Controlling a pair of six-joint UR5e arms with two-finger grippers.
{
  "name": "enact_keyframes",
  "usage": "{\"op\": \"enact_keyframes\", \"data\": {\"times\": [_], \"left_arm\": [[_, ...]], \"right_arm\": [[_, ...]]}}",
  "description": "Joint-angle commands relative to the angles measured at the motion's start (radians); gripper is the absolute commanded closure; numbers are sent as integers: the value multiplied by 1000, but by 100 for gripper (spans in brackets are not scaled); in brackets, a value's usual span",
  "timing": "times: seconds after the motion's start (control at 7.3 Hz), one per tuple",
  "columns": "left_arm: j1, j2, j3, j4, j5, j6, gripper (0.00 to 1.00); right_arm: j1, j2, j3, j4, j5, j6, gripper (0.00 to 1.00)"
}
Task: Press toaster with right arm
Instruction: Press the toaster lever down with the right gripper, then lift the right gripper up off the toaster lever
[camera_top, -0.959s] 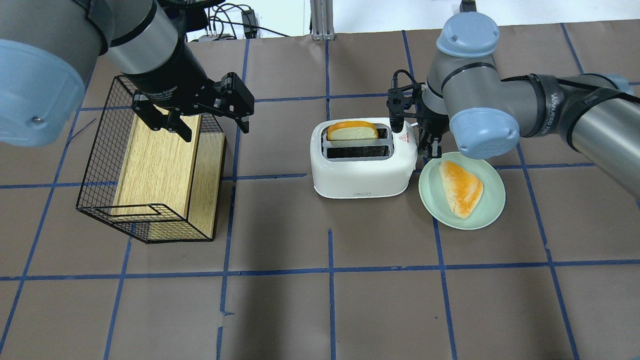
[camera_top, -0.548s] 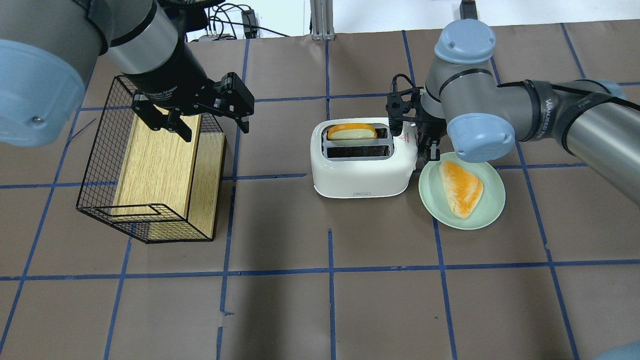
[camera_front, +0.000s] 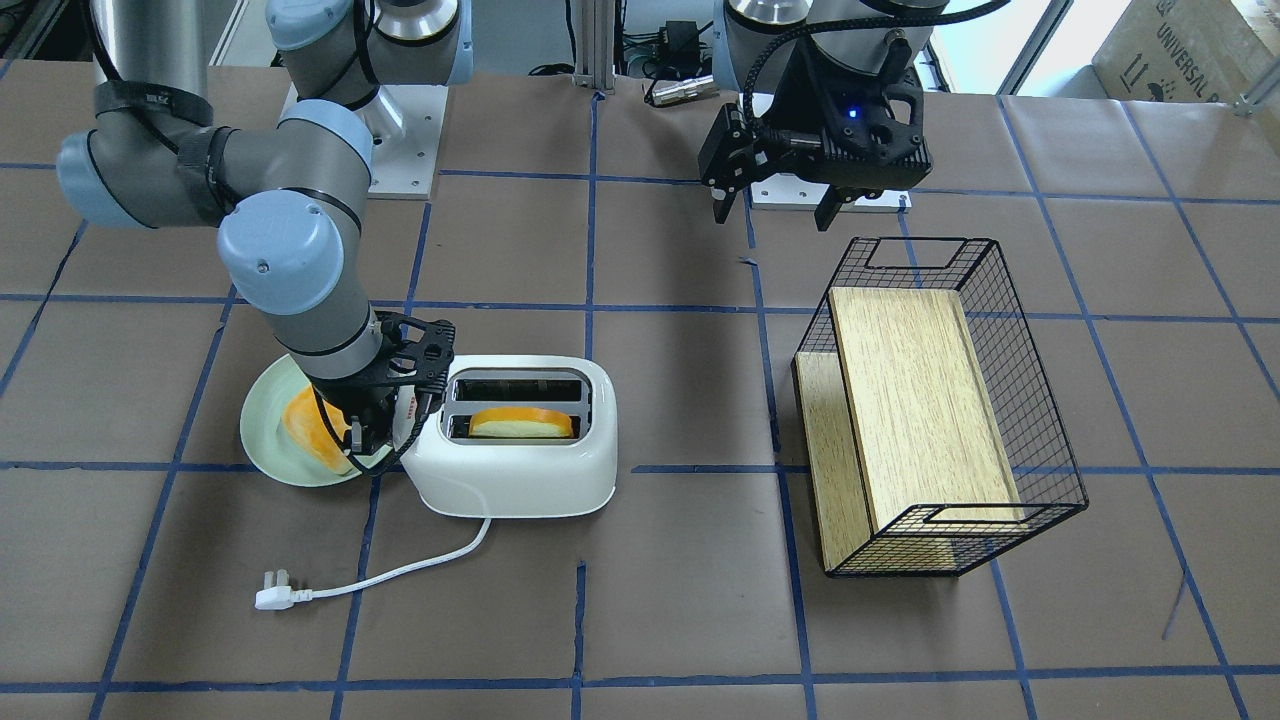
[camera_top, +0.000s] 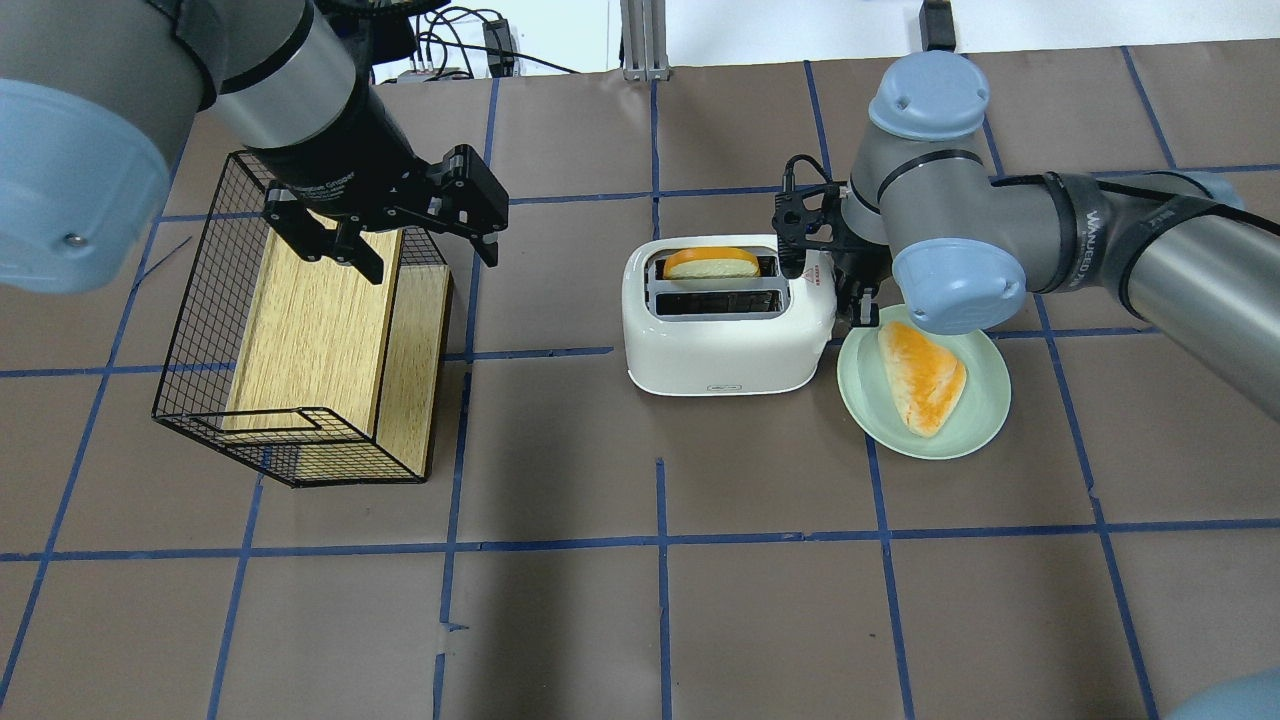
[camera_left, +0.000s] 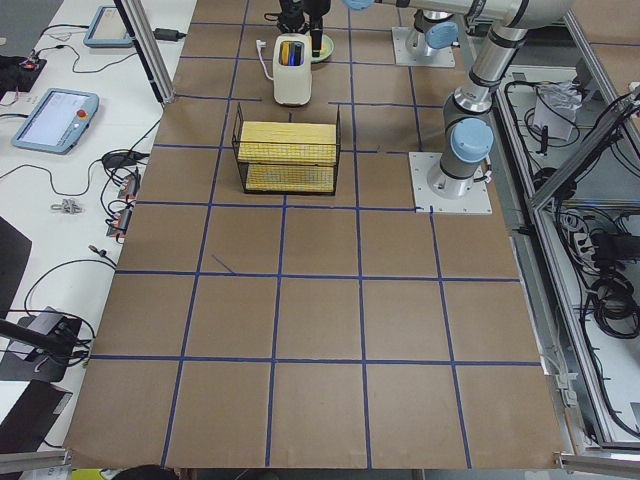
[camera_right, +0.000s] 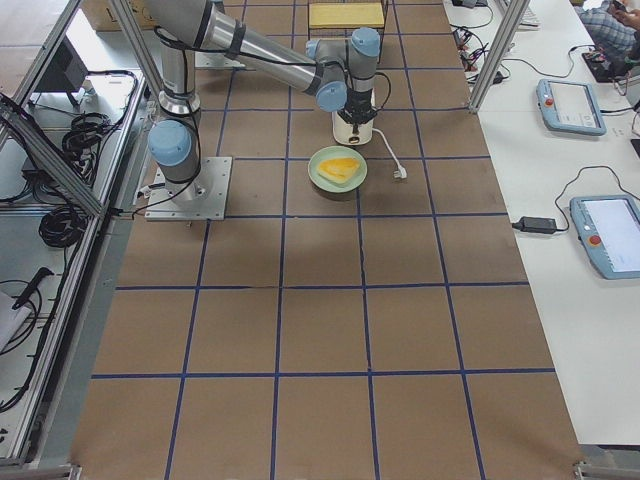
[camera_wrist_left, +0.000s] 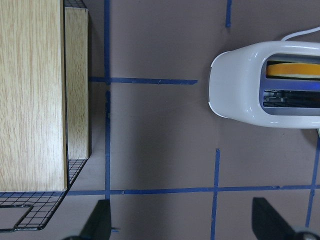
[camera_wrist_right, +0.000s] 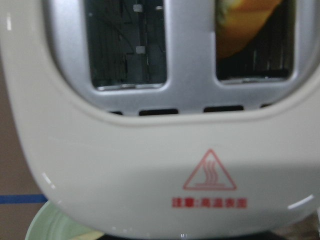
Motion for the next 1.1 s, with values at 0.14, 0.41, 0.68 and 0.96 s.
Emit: {"op": "enact_keyframes", "data": {"times": [0.14,0.41,0.68,0.96], "left_arm": [[0,0,0,0,0,0,0],[0,0,0,0,0,0,0],[0,0,0,0,0,0,0],[0,0,0,0,0,0,0]], "right_arm": [[0,0,26,-38,1,4,95],[2,-3,19,-38,-2,10,95],[5,-48,8,-20,-5,31,93],[0,-122,-62,130,-2,120,92]]}}
